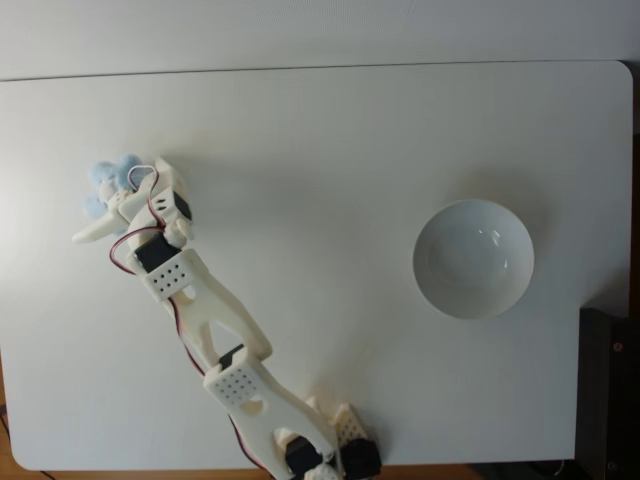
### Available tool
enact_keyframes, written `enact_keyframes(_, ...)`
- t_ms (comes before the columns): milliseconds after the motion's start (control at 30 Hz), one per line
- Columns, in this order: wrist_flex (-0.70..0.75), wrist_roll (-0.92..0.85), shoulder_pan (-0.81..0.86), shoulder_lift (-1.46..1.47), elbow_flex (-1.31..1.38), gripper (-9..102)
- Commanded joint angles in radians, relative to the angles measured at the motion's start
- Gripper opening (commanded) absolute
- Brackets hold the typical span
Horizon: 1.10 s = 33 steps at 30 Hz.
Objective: Grasp a skyblue doll and put it into the bowl.
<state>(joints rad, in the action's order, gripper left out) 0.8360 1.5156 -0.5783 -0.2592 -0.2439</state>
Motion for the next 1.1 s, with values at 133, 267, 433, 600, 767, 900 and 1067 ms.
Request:
enact_keyframes(133, -0.011, -0.006, 0.034, -0.003, 0.028, 100)
enact_keyframes(267, -0.009, -0.006, 0.040, -0.003, 0.026, 89)
enact_keyframes(433, 0.002, -0.006, 0.058, -0.009, 0.026, 70)
enact_keyframes(600, -0.008, -0.006, 0.052, -0.020, 0.028, 43)
enact_keyframes(767, -0.009, -0.006, 0.046, -0.020, 0.029, 14)
enact_keyframes(900, -0.009, -0.006, 0.046, -0.017, 0.029, -2)
enact_keyframes(1067, -0.009, -0.006, 0.054, -0.020, 0.029, 1)
